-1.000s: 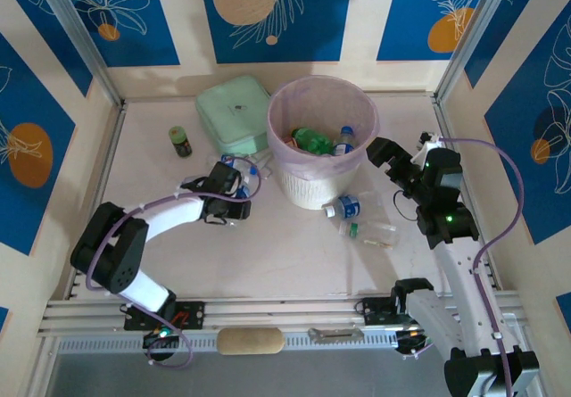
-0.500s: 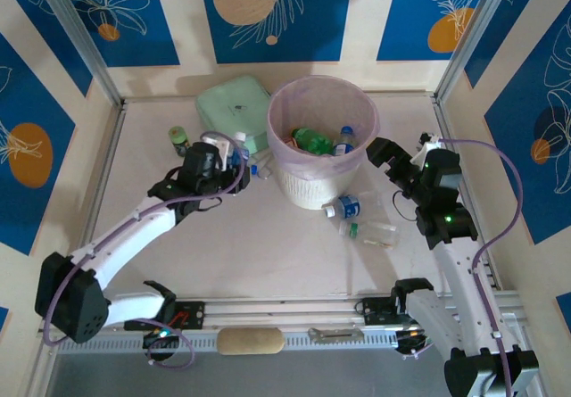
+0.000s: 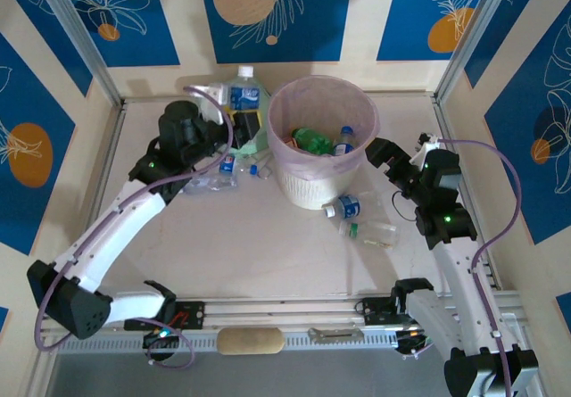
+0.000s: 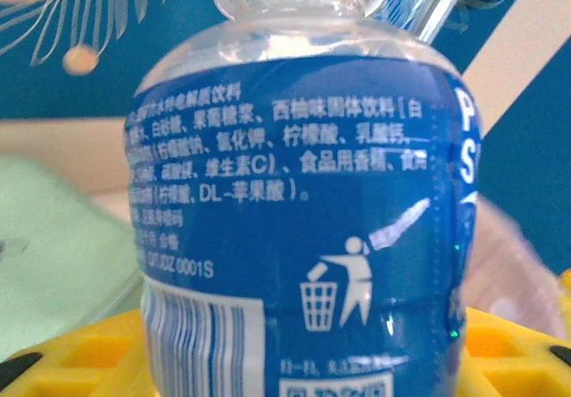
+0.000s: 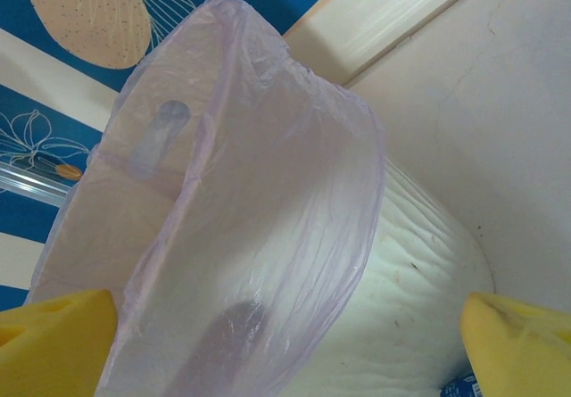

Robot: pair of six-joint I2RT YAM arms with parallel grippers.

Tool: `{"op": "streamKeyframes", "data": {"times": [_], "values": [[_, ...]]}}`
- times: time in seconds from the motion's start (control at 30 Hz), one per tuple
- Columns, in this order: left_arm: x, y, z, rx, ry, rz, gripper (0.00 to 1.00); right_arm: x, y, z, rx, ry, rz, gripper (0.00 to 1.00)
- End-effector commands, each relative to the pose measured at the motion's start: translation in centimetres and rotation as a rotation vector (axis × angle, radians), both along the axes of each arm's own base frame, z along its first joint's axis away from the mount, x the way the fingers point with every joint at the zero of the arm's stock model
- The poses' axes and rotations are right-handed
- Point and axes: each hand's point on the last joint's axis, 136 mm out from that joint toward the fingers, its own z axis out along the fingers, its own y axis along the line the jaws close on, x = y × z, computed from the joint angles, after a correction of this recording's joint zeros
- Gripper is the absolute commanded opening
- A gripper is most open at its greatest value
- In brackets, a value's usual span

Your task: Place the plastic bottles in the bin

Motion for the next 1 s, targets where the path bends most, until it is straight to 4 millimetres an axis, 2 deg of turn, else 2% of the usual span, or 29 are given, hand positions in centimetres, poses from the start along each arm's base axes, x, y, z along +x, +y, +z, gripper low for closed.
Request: {"op": "streamKeyframes", "data": {"times": [0.0, 0.1, 0.2, 0.4, 0.6, 0.97], "values": [[0.1, -2.8, 2.8, -0.035, -0.065, -0.126, 0.51, -0.3, 0.1, 0.1, 0.016, -0.010, 0.010, 0.99], [0.8, -4.4, 3.6, -0.030, -0.077, -0.176, 0.51, -0.7, -0.1, 0.0, 0.005, -0.008, 0.000, 0.99], [1.5, -6.1, 3.7, -0.007, -0.068, -0.222, 0.51, -1.0, -0.4, 0.1, 0.002, -0.015, -0.009, 0.99], [2.6, -10.1, 2.3, 0.087, -0.005, -0.334, 0.51, -1.2, -0.4, 0.0, 0.011, -0.014, -0.010, 0.99], [3.0, -13.5, -0.9, 0.258, 0.032, -0.371, 0.51, -1.5, -0.7, -0.2, 0.014, -0.016, -0.024, 0.99], [4.6, -16.6, -7.4, 0.480, 0.131, -0.392, 0.51, -1.6, -0.8, -0.3, 0.020, -0.014, -0.024, 0.99]]}}
